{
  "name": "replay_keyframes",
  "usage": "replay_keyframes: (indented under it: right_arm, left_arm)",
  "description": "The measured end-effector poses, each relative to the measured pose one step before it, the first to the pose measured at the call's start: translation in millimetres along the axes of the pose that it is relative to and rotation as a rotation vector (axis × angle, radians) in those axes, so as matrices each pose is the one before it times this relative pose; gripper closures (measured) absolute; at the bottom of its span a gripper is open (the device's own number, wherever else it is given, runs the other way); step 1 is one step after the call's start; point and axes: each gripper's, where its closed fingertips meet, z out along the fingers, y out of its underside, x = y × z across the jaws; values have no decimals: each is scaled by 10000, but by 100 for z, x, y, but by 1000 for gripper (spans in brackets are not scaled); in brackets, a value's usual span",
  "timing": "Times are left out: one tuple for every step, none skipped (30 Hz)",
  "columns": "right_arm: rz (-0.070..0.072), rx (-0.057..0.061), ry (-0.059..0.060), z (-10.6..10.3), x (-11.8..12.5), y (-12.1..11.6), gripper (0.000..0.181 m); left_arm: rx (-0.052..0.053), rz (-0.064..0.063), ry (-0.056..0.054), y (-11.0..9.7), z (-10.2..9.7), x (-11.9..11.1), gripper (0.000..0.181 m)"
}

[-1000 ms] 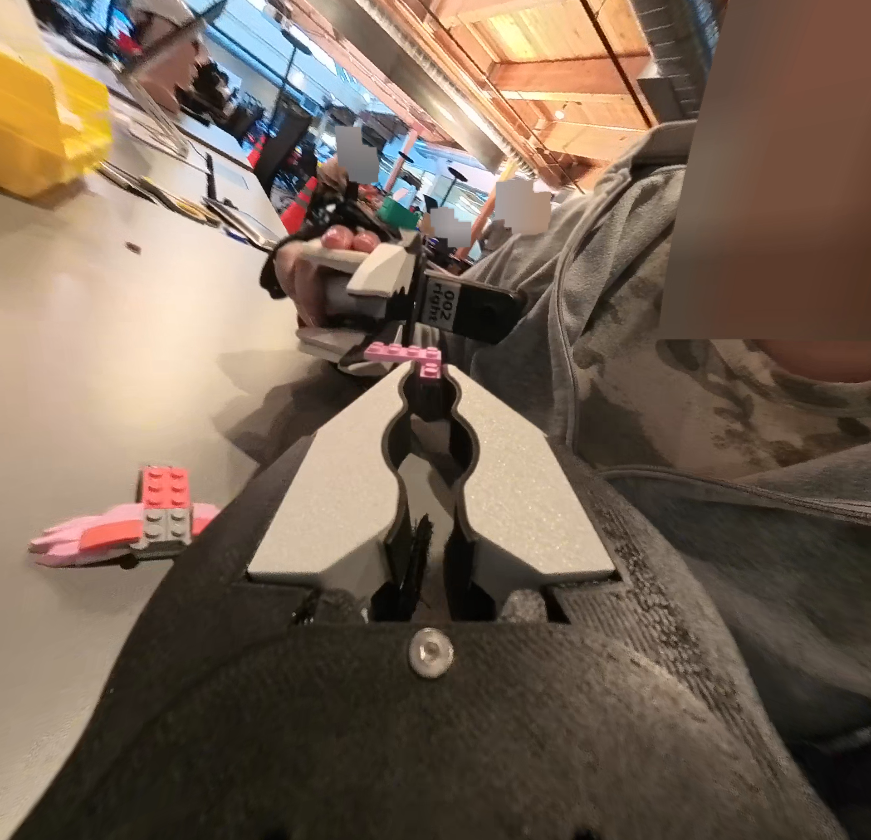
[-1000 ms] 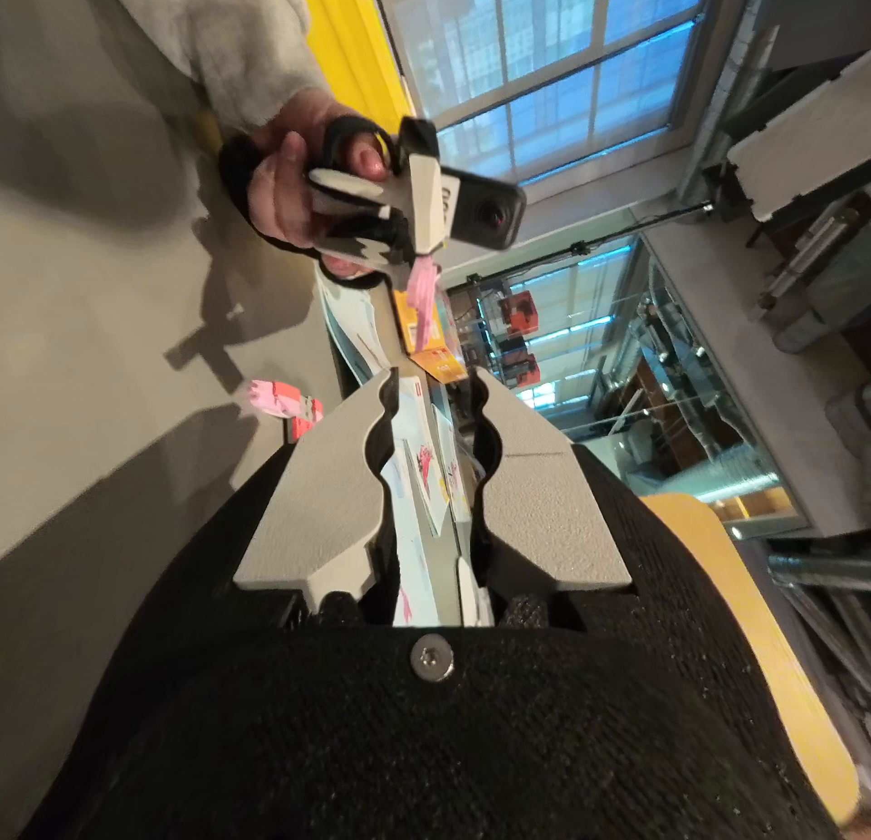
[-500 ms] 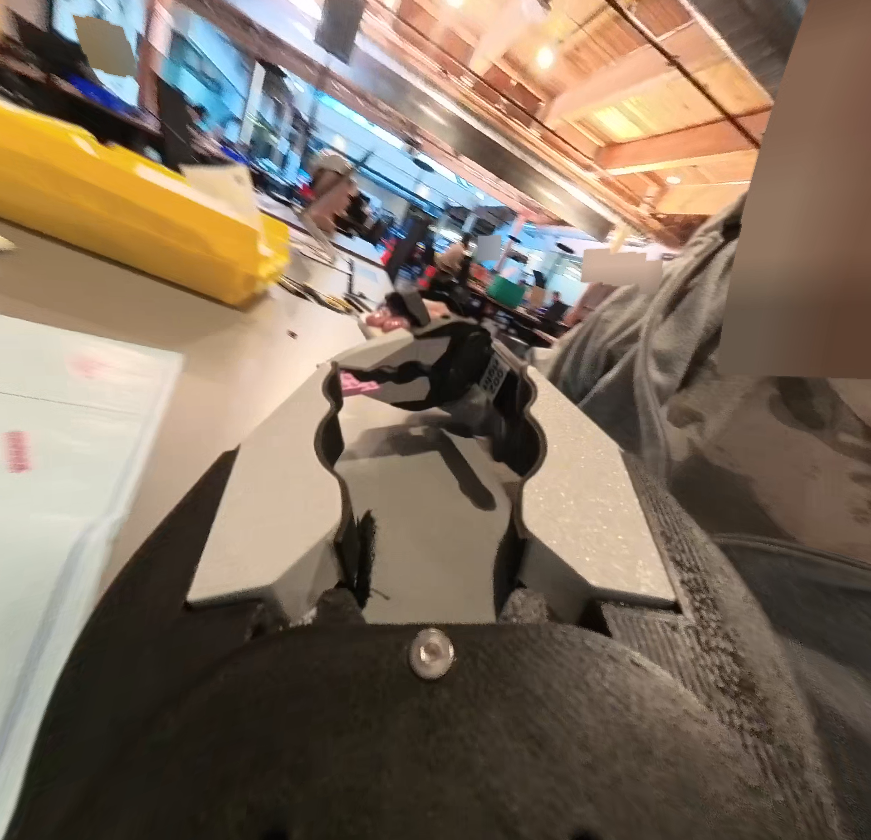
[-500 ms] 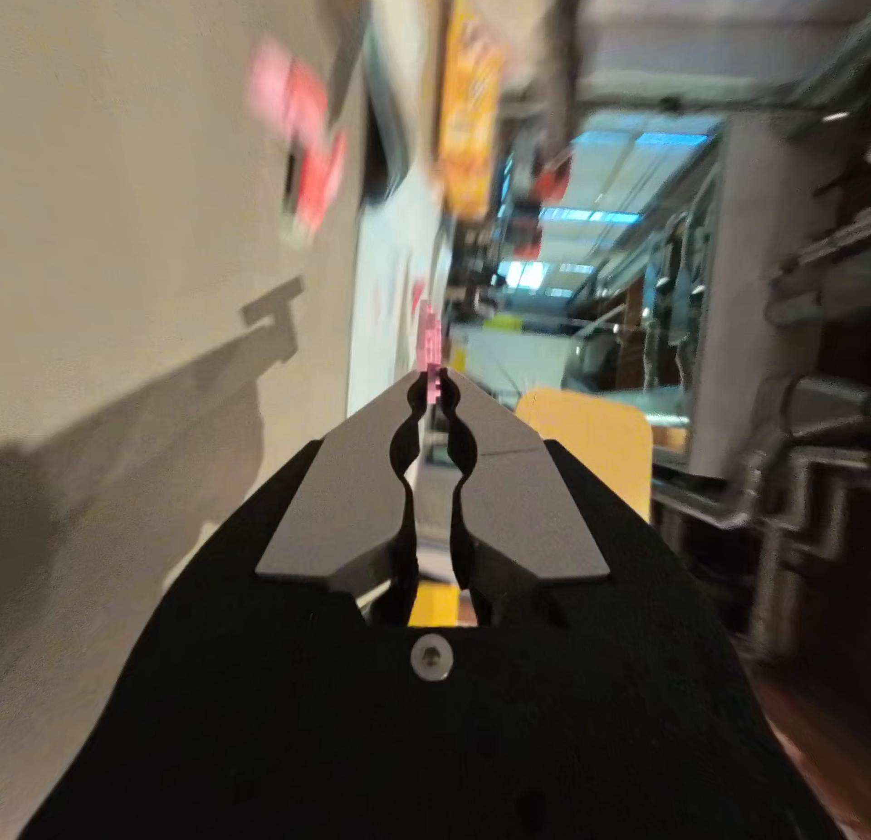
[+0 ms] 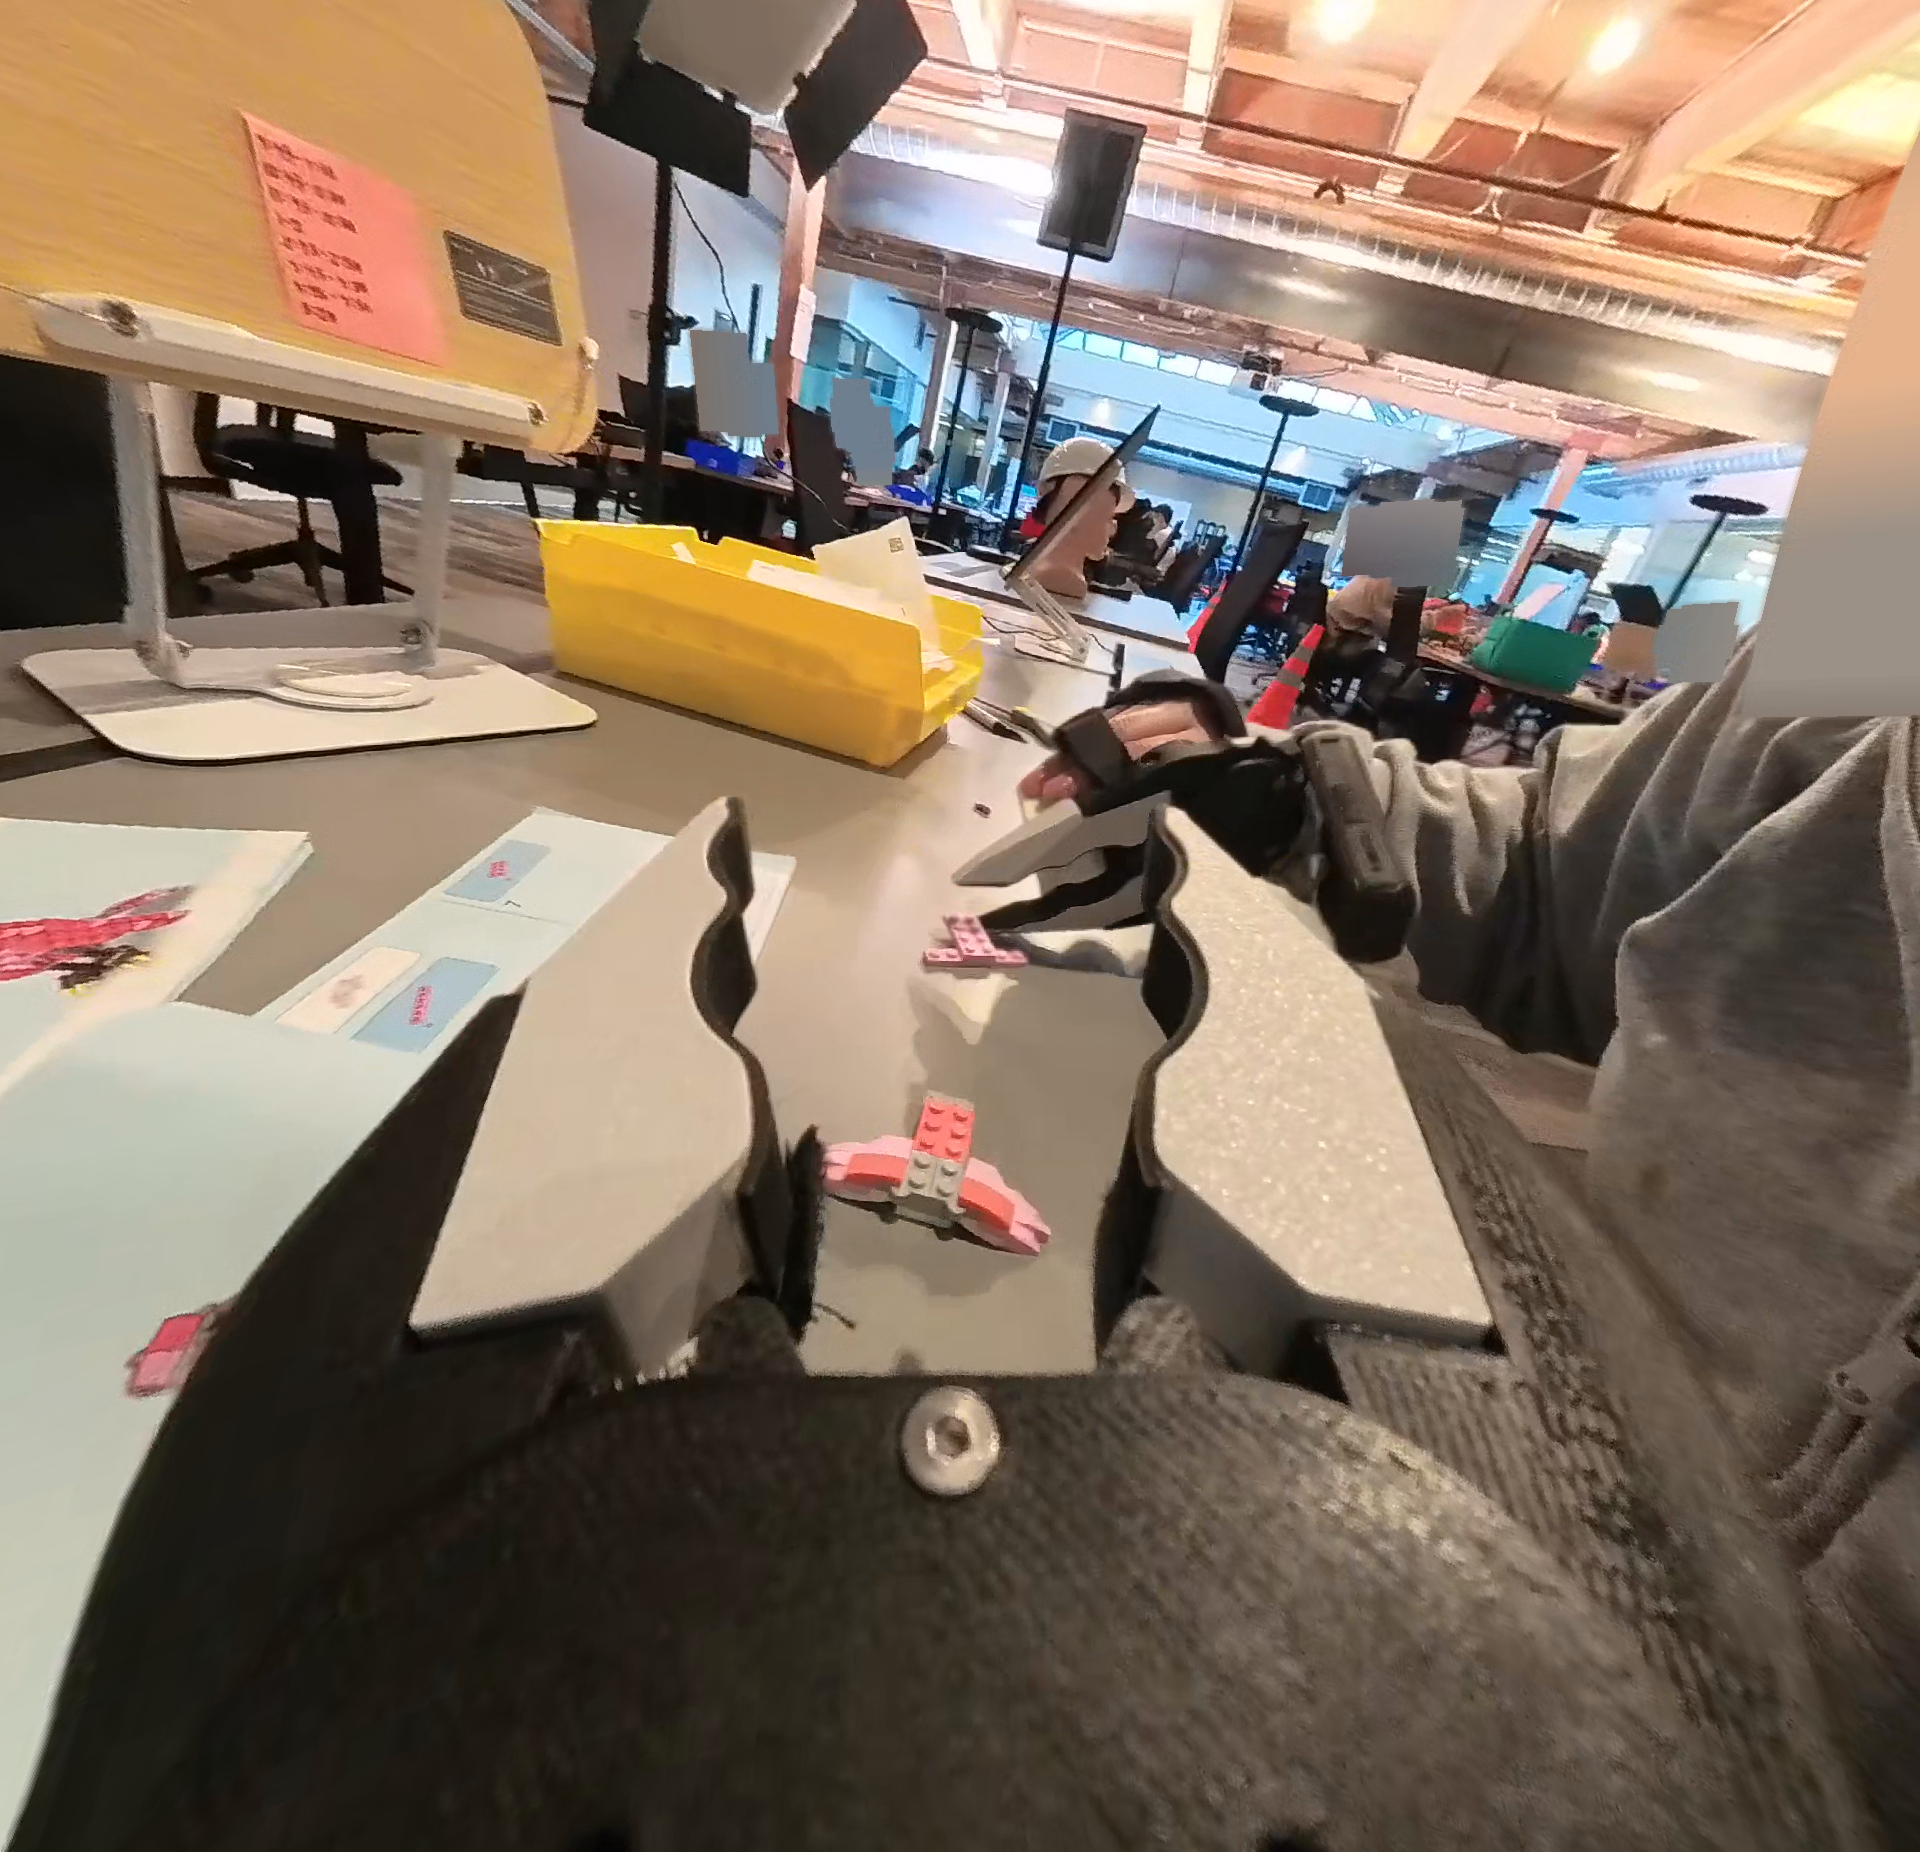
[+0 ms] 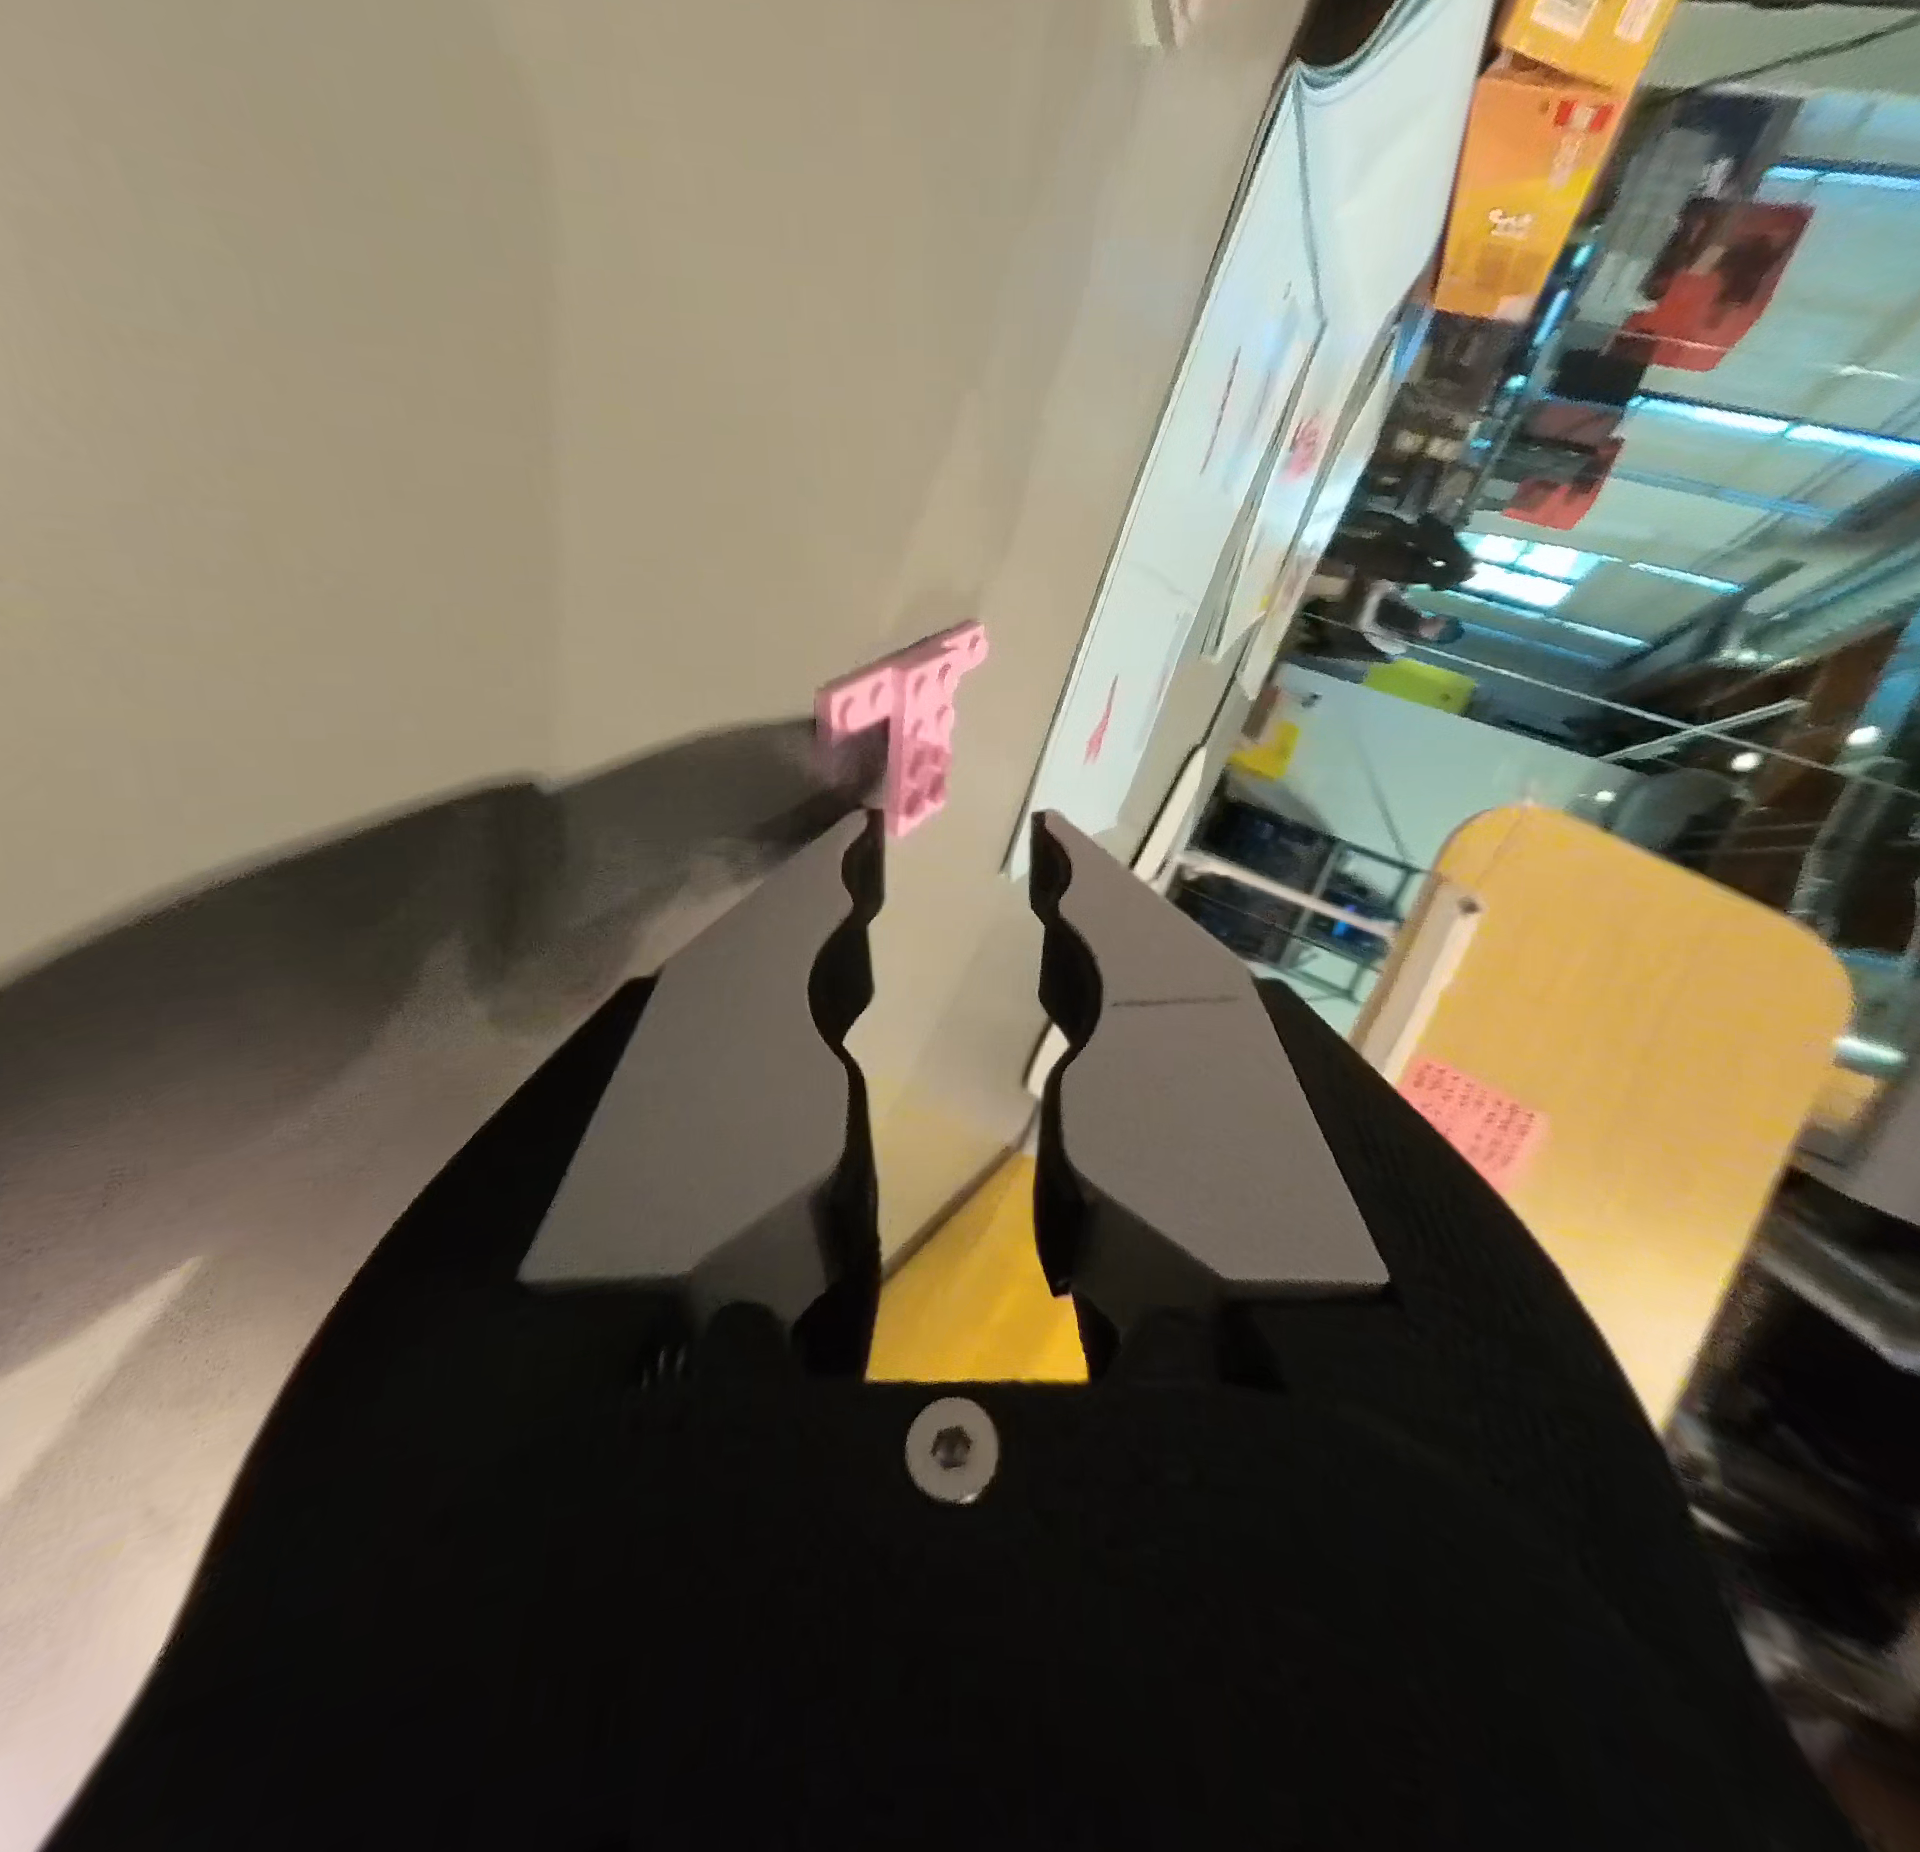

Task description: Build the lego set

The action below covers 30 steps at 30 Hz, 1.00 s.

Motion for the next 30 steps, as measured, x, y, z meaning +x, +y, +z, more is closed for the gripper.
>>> replay_keyframes:
  right_arm:
    - [290, 9, -241, -376, -85, 401, 151]
    - [299, -37, -232, -418, -70, 561, 144]
    - [392, -127, -202, -407, 8, 794, 137]
    - [663, -265, 26, -302, 458, 1092, 134]
    - [1014, -138, 176, -241, 848, 956, 132]
    - [1439, 117, 234, -180, 1180, 505, 131]
    - [1951, 407, 37, -3, 1112, -107, 131]
    - [2325, 539, -410, 292, 528, -537, 132]
    - [2388, 406, -491, 594, 308, -436, 134]
    - [2022, 239, -739, 766, -205, -209, 131]
    - [1650, 351, -680, 745, -234, -303, 133]
    - [1611, 165, -270, 764, 424, -25, 136]
    - [1421, 194, -427, 669, 257, -170, 135]
    - [1399, 342, -517, 454, 172, -479, 134]
    - [1403, 271, -367, 332, 440, -450, 134]
    - [1047, 59, -457, 320, 225, -239, 130]
    - [207, -185, -156, 363, 334, 191, 125]
    - [-616, -261, 562, 342, 948, 494, 126]
    - [-979, -472, 795, 349, 913, 890, 129]
    - [-897, -489, 588, 368, 338, 903, 132]
    - [-606, -265, 326, 315, -127, 514, 138]
    - [-352, -85, 200, 240, -214, 198, 144]
    - [-227, -115, 190, 184, -50, 172, 147]
    - [-148, -131, 174, 143, 53, 128, 147]
    - [-44, -11, 85, 94, 8, -56, 147]
    - [45, 20, -24, 91, -93, -84, 146]
    - [79, 2, -28, 75, -38, -56, 145]
    - [34, 35, -7, 56, -9, -90, 145]
    - [-5, 8, -28, 46, -55, -52, 144]
    - [-20, -9, -21, 48, -73, -7, 144]
  left_arm:
    - [56, 73, -145, -105, -97, -207, 106]
    - [18, 69, -127, -52, -72, -199, 107]
    - [28, 61, -144, -61, -54, -204, 107]
    - [65, 80, -177, -112, -68, -233, 107]
    - [53, 96, -193, -87, -62, -231, 107]
    - [38, 134, -245, -66, -54, -287, 107]
    - [14, 204, -268, -27, -48, -279, 107]
    - [-31, 267, -198, 49, -18, -166, 108]
    - [-71, 315, -166, 116, 24, -74, 108]
    - [-99, 357, -194, 162, 40, -90, 108]
    - [-122, 385, -229, 205, 64, -107, 109]
    - [-135, 399, -215, 244, 64, -74, 111]
    - [-135, 375, -199, 243, 66, -70, 111]
    - [-110, 321, -162, 212, 67, -36, 112]
    - [-72, 254, -89, 162, 51, 38, 112]
    - [-53, 166, -27, 137, 60, 90, 114]
    - [-49, 78, 1, 139, 66, 82, 114]
    - [-42, 15, 11, 114, 61, 68, 114]
    - [-40, -7, 21, 87, 38, 40, 114]
    - [-22, -6, -5, 62, 25, -7, 114]
    - [0, -10, -17, 2, -9, -34, 114]
    - [9, -22, 1, -18, -2, -24, 114]
    - [0, -33, 16, -7, -3, 12, 114]
    - [-13, -31, 22, 42, 18, 19, 114]
    - [-24, -21, 8, 66, 28, 8, 114]
    - [-32, -6, 2, 75, 31, 6, 114]
    - [-29, 4, 10, 59, 29, 23, 114]
    - [-20, 14, 13, 35, 12, 42, 114]
    - [-19, 25, 11, 23, 17, 39, 114]
    - [-26, 29, 9, 32, 25, 38, 114]
